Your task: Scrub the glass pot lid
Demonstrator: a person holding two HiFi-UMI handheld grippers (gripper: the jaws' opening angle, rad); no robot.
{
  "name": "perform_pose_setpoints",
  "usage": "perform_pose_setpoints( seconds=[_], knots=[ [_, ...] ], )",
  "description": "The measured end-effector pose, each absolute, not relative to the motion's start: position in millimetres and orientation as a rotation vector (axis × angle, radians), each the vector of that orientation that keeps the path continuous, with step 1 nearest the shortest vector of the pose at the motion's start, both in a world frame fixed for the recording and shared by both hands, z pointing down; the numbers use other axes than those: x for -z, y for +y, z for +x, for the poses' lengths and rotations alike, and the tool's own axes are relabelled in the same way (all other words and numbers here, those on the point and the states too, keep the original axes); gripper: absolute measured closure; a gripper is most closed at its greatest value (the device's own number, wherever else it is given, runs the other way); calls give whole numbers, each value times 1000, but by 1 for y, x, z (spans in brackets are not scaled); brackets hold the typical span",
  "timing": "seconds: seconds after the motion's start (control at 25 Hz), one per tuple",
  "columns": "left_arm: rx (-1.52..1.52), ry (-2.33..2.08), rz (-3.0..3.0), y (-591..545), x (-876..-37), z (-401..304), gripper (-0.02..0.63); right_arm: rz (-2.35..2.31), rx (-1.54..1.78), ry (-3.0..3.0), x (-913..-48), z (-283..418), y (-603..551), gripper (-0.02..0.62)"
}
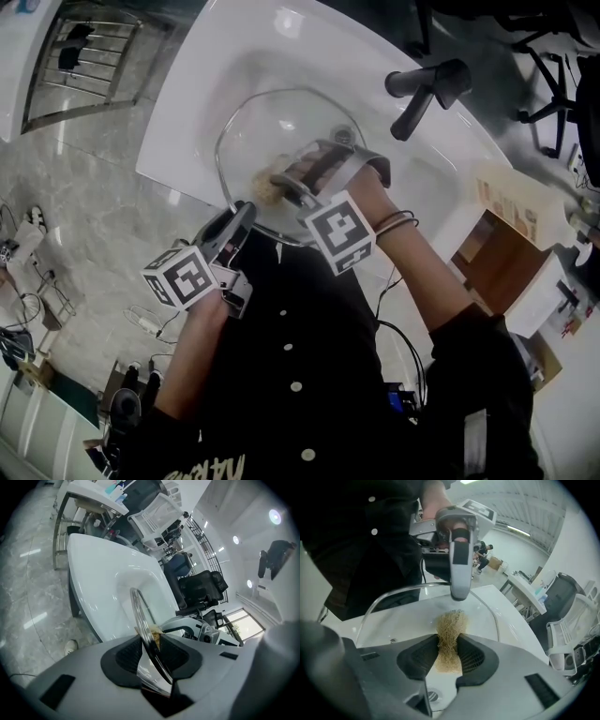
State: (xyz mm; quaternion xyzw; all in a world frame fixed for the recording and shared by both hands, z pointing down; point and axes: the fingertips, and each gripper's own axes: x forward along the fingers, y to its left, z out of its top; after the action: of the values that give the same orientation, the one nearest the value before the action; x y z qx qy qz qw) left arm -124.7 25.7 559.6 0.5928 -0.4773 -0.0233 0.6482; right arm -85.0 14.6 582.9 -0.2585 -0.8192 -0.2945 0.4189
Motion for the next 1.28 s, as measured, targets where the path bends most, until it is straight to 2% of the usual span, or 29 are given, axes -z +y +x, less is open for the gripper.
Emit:
perform_pose_setpoints(
  seconds=[0.64, 1.28],
  knots=[
    [50, -1100, 1324, 26, -559, -124, 476, -801, 621, -2017, -565, -16, 58, 462],
    [82, -1104, 1347, 26, -556, -125, 468, -890, 598, -1984, -561, -3, 63, 462]
  ],
)
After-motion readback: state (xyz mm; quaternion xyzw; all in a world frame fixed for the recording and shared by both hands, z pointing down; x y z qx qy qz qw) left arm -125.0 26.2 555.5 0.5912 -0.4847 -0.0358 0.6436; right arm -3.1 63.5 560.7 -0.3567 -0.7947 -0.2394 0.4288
